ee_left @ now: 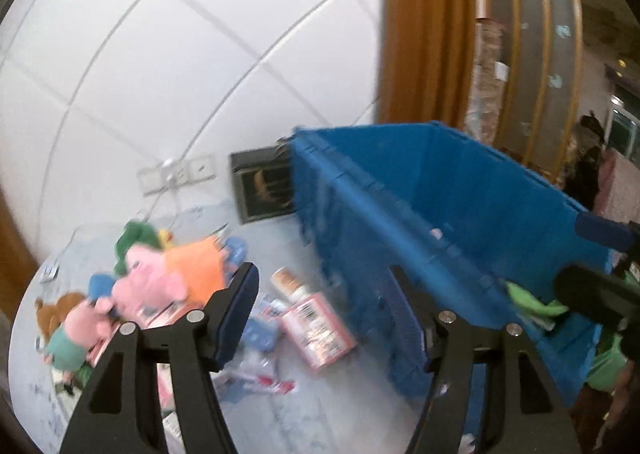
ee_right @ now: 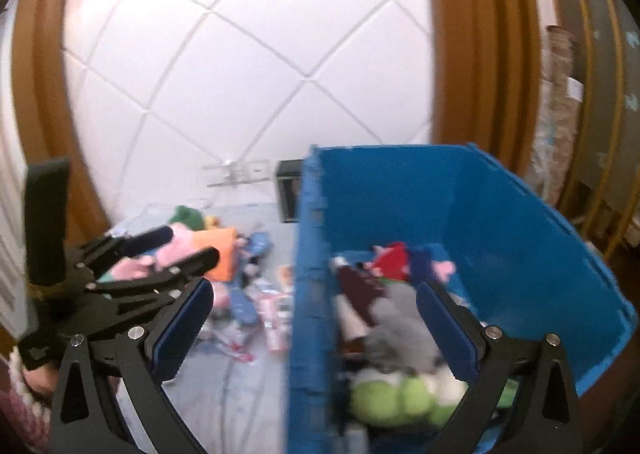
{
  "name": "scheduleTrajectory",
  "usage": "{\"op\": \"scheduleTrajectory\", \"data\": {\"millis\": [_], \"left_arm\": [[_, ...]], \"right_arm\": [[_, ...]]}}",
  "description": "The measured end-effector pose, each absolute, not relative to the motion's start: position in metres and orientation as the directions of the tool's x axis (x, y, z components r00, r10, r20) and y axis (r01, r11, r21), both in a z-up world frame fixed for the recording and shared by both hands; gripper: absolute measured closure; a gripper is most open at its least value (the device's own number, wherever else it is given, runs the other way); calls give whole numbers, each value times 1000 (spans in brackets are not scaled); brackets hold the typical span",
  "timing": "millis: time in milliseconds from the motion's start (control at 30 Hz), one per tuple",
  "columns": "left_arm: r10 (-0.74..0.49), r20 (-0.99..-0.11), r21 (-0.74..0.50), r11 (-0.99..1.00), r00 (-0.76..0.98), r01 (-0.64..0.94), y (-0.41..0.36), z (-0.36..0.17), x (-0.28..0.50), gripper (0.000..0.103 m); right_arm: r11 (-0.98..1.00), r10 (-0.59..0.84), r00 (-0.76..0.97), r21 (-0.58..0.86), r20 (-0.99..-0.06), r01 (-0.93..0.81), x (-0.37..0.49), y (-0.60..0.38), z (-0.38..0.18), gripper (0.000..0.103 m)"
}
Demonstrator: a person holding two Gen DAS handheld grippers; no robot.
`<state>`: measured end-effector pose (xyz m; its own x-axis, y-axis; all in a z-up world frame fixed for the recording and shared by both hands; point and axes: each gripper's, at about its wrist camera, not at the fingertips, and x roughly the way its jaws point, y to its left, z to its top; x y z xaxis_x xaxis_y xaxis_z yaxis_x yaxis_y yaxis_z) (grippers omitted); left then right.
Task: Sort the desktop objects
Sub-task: 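Move both grippers back over the table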
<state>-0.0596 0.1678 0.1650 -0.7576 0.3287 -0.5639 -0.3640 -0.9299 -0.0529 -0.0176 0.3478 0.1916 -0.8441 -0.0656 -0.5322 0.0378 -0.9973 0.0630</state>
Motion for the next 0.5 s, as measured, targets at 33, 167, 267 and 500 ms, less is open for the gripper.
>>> {"op": "scheduleTrajectory", "data": {"millis": [33, 167, 267, 500], "left_arm": [[302, -568, -51, -941, -766, -333, 154, 159, -59, 39], [197, -594, -1, -970, -780, -244, 114, 139, -55, 39], [127, -630, 11, -985, -766, -173, 80, 121, -56, 39], [-26, -697, 39, -999, -717, -2, 2, 69, -54, 39]], "right_arm": [[-996, -81, -844, 67, -531, 54, -19, 340, 190, 0], [-989, -147, -822, 86, -551, 120, -34, 308, 175, 0], [-983, -186, -797, 102, -575, 155, -44, 290, 160, 0], [-964, -258, -729, 125, -634, 233, -68, 245, 113, 0]]}}
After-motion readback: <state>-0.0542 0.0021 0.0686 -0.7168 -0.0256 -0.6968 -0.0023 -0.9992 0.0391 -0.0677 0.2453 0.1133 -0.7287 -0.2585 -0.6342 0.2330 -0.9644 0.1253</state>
